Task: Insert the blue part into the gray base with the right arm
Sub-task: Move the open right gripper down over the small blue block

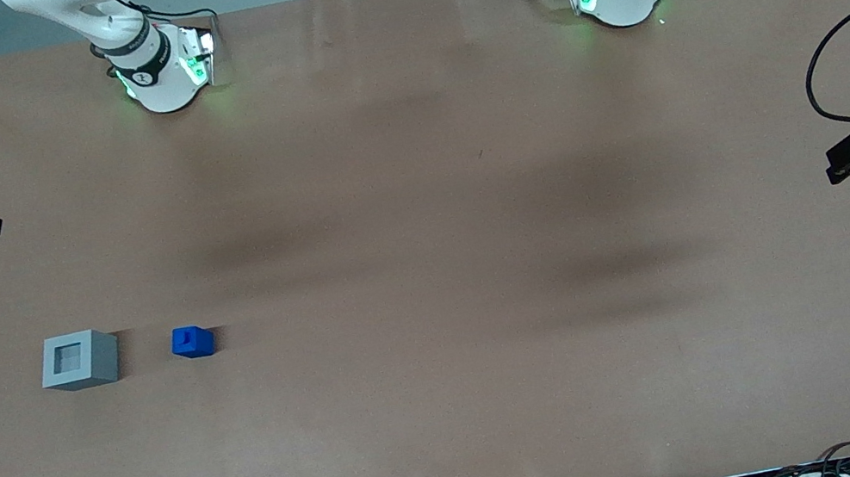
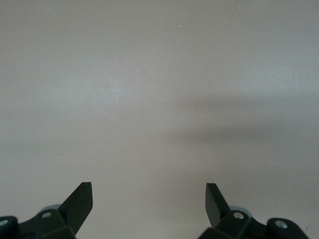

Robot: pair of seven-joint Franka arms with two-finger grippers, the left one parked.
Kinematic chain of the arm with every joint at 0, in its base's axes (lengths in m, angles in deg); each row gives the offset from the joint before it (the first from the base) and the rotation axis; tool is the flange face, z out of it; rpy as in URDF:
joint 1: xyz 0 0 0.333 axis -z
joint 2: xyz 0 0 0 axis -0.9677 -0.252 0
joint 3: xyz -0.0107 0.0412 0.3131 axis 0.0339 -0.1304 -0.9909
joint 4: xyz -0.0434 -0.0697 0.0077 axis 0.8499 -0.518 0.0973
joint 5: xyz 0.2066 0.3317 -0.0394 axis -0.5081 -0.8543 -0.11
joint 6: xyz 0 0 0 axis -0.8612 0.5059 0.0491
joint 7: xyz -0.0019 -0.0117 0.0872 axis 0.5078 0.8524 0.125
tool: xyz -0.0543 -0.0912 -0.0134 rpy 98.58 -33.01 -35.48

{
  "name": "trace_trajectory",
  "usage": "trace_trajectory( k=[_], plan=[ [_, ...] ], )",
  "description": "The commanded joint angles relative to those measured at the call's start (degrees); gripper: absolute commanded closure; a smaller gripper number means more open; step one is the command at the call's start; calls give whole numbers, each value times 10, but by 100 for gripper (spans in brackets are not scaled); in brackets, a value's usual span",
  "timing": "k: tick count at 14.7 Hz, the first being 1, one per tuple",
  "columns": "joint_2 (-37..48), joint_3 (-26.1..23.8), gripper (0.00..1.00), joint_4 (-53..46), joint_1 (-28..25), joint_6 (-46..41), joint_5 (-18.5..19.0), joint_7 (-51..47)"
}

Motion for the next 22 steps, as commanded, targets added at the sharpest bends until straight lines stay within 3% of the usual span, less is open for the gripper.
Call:
trace_trajectory(
  k=[1, 6, 13, 22],
  plan=[
    [-6, -4, 0, -5, 7, 3, -1, 11],
    [-7, -5, 0, -8, 7, 4, -1, 6],
    [-86, -8, 0, 2, -14, 70, -2, 2],
    [-156, -8, 0, 123, -42, 253, -2, 3]
  ],
)
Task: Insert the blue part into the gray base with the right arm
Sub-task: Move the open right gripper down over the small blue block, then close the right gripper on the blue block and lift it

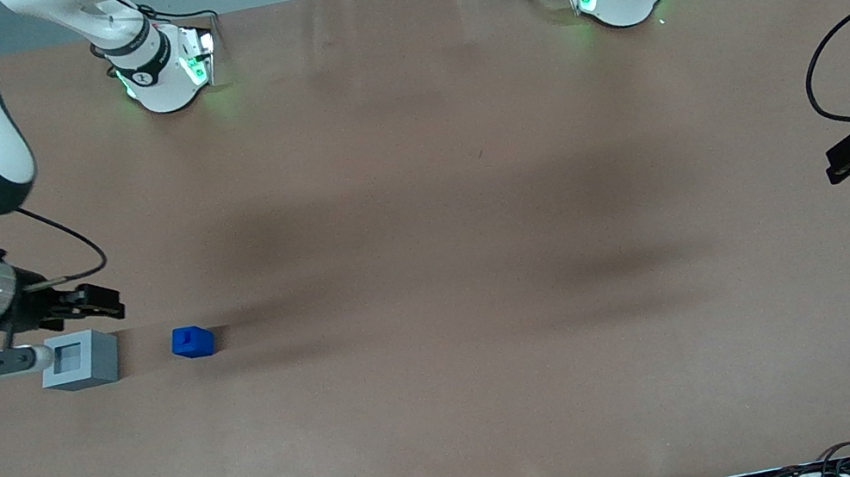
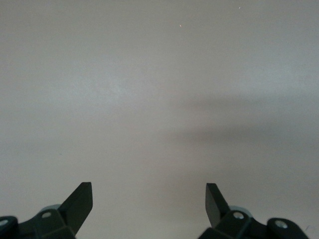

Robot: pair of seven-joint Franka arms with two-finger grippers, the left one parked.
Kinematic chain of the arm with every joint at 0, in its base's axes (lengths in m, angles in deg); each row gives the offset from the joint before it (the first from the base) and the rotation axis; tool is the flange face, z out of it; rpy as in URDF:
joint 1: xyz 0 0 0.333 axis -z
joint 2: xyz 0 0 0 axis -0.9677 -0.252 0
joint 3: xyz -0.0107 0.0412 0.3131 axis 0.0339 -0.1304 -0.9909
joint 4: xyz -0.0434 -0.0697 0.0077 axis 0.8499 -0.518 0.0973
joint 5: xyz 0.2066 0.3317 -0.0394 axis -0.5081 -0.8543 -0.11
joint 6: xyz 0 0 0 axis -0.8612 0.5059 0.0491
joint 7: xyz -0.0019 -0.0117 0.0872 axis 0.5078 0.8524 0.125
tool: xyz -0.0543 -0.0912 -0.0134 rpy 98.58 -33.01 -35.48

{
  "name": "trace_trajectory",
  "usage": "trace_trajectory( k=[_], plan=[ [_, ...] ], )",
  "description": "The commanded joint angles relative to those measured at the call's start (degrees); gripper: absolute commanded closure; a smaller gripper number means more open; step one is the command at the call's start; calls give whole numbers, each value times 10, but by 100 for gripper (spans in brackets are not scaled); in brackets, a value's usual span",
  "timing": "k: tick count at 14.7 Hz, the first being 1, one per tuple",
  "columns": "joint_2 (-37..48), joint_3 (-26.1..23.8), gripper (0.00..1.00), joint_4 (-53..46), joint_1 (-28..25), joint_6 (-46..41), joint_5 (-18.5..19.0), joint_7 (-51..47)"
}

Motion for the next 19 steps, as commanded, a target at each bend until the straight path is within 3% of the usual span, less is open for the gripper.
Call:
trace_trajectory(
  k=[1, 4, 6, 15, 19],
  plan=[
    [-9, 0, 0, 60, -6, 78, -2, 0],
    [-23, 1, 0, 129, -22, 196, -1, 2],
    [-40, 1, 0, 144, -28, 231, -1, 2],
    [-111, 2, 0, 140, -21, 266, 10, 5],
    [-131, 4, 5, 143, -21, 288, 10, 6]
  ],
)
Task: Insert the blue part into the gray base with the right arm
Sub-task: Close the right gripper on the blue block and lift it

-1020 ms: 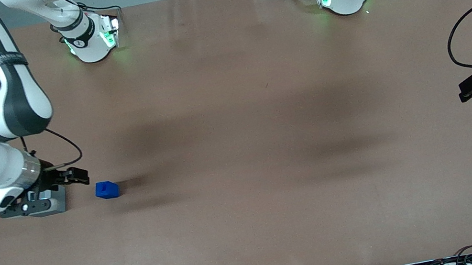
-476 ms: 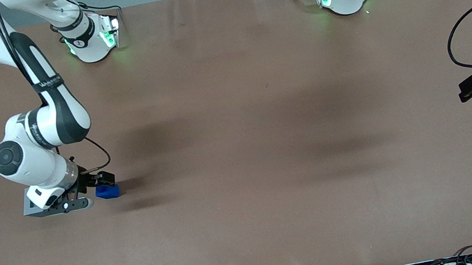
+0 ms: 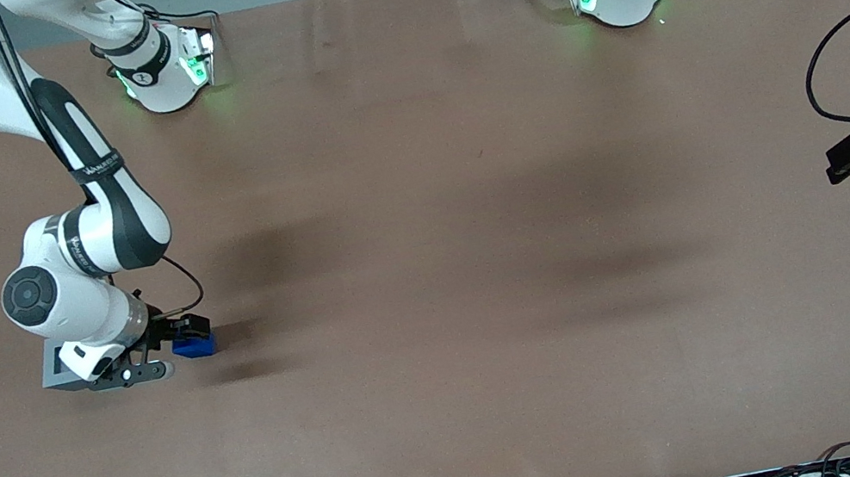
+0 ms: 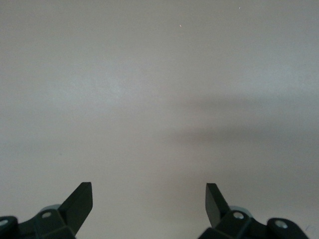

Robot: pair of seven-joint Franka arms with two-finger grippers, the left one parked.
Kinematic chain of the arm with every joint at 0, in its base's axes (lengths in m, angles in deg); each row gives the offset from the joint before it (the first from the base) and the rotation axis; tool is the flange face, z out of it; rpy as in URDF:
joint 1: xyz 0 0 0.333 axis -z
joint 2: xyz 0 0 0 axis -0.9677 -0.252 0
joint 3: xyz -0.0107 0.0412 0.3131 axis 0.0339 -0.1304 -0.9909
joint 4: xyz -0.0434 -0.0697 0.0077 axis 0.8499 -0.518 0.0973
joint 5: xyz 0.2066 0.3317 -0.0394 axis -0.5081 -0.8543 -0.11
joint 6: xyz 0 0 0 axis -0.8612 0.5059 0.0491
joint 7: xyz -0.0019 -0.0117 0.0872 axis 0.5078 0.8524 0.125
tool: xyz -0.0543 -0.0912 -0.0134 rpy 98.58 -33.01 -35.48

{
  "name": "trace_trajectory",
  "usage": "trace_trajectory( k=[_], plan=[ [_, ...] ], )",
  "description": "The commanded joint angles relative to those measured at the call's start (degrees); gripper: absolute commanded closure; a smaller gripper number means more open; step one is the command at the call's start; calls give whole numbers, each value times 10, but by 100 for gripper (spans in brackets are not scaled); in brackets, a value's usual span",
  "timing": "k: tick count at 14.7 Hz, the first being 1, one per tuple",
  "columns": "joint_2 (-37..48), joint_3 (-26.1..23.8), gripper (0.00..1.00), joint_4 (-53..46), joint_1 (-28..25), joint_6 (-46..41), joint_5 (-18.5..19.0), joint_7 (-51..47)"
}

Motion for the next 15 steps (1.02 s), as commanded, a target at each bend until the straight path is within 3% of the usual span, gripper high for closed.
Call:
trace_trajectory(
  k=[1, 7, 15],
  plan=[
    [-11, -2, 9, 5, 1, 12, 5, 4],
    [-20, -2, 14, 5, 14, 12, 5, 1],
    [-20, -1, 73, 5, 13, 9, 5, 3]
  ],
)
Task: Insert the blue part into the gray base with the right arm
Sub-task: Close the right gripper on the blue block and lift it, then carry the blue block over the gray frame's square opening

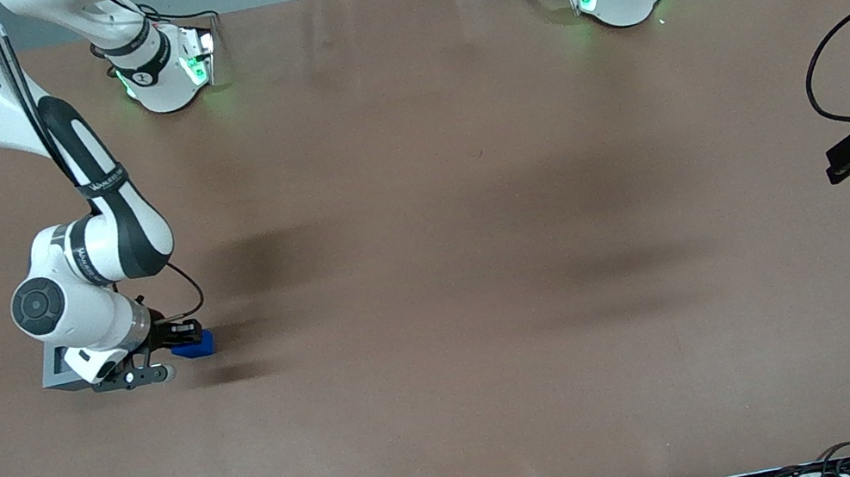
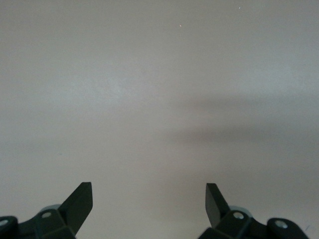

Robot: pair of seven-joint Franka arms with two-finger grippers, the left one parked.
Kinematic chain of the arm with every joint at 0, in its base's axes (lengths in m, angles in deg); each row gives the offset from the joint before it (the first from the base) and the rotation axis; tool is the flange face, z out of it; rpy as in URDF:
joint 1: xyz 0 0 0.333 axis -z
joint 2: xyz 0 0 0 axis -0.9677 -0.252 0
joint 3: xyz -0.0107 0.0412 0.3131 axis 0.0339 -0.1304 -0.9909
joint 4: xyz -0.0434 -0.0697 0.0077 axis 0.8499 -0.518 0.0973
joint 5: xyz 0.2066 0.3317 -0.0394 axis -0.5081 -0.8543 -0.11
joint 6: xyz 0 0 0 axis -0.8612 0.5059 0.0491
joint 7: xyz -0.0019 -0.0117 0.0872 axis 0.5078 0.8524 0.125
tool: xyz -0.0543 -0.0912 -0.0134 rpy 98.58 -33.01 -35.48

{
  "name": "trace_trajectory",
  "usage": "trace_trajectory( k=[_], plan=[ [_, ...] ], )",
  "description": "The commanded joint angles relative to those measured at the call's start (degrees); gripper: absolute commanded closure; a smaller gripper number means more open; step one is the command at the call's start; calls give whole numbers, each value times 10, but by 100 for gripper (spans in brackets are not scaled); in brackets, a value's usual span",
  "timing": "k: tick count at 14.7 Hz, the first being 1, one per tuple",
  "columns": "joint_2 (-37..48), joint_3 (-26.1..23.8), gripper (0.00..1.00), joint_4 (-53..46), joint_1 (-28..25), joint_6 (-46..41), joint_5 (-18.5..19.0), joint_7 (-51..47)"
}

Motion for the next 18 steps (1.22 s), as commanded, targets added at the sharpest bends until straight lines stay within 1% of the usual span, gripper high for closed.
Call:
trace_trajectory(
  k=[1, 2, 3, 5, 6, 9, 10, 11, 12, 13, 15, 18],
  plan=[
    [2, -5, 84, 4, 5, 0, 5, 2],
    [2, -4, 92, 2, 5, -2, 5, 2],
    [3, -4, 96, 0, 5, -2, 5, 4],
    [16, -4, 97, -3, 10, -5, 5, 4],
    [32, -2, 97, -9, 15, -24, 5, 3],
    [63, 3, 97, -65, 27, -136, 7, 4],
    [73, 13, 97, -73, 26, -158, 12, 4],
    [84, 26, 97, -81, 26, -174, 30, 4],
    [97, 33, 97, -81, 27, -185, 49, 5],
    [109, 37, 97, -81, 27, -200, 57, 6],
    [128, 43, 94, -80, 41, -213, 58, 7],
    [132, 43, 100, -78, 81, -212, 57, 66]
  ],
)
